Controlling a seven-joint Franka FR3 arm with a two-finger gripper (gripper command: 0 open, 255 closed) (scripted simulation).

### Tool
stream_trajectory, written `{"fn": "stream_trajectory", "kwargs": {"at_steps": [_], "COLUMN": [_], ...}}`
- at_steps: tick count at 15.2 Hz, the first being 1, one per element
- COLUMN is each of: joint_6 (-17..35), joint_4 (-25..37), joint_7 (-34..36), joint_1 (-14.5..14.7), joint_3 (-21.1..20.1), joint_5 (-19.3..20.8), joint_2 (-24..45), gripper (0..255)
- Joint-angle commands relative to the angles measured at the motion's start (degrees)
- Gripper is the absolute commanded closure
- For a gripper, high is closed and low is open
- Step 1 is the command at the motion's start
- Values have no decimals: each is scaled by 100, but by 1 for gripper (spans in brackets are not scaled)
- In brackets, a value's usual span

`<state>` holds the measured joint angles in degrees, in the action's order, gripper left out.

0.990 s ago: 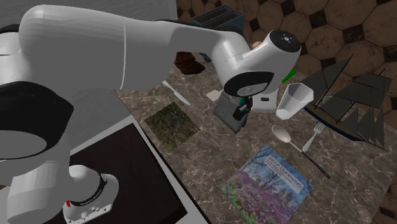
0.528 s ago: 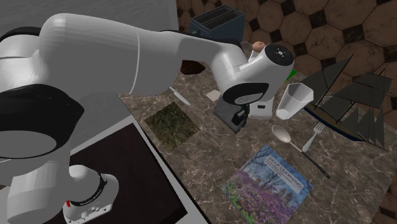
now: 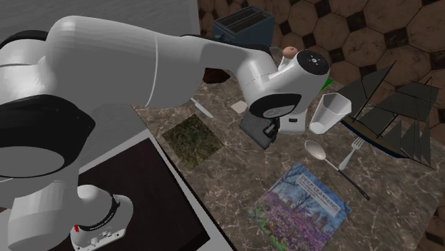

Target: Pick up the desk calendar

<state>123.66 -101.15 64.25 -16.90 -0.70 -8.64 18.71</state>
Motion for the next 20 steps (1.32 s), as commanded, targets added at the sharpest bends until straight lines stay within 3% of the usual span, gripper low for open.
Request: {"fn": "stream_trajectory", "kwargs": {"at_steps": [1,20], "joint_6": [-1,-1043], "joint_4": [0,715], "joint_7": [0,147], "joint_1": [3,-3], "joint_3": [-3,14], "joint_5": [-2,69], "joint_2": [5,-329], "gripper": [255,255]}}
